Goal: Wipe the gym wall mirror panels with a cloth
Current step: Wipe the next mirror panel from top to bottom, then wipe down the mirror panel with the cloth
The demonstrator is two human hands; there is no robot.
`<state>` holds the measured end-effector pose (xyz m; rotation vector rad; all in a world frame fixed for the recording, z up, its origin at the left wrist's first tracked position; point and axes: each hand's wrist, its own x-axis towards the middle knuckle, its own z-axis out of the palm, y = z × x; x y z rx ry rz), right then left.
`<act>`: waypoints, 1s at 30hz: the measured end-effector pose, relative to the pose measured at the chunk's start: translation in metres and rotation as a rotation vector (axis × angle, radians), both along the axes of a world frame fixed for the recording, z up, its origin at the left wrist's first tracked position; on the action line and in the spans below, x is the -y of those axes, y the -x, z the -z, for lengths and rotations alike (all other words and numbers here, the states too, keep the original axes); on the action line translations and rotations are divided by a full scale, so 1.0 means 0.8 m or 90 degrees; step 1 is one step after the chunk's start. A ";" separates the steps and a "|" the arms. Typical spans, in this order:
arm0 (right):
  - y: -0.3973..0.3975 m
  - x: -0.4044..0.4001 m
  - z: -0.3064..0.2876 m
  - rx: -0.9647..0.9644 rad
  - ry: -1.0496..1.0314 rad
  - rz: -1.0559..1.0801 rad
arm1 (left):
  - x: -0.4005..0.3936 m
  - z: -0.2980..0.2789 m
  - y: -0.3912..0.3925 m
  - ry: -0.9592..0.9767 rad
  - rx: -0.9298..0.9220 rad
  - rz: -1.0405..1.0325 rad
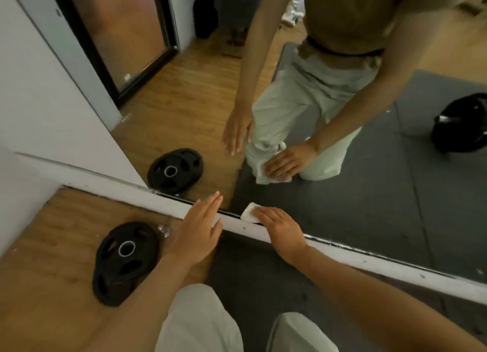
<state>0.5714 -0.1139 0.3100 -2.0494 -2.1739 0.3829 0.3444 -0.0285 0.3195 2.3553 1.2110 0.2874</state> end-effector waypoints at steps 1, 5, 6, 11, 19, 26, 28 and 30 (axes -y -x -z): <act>-0.004 0.011 -0.022 -0.027 0.004 0.024 | 0.011 -0.017 0.001 0.016 -0.017 0.005; -0.021 0.063 -0.116 -0.087 0.053 0.118 | 0.060 -0.103 0.002 0.047 -0.090 0.020; -0.026 0.080 -0.142 -0.090 0.069 0.140 | 0.072 -0.127 0.000 0.050 -0.105 0.035; -0.040 0.161 -0.237 -0.124 0.090 0.255 | 0.119 -0.230 -0.015 0.136 -0.116 0.075; -0.065 0.271 -0.298 -0.149 0.059 0.413 | 0.161 -0.299 -0.076 0.126 -0.148 0.204; -0.127 0.380 -0.296 -0.218 0.018 0.540 | 0.241 -0.304 -0.175 0.093 -0.174 0.282; -0.153 0.409 -0.295 -0.224 0.004 0.531 | 0.272 -0.308 -0.209 0.080 -0.165 0.285; -0.185 0.437 -0.297 -0.234 0.004 0.520 | 0.307 -0.313 -0.241 0.072 -0.158 0.279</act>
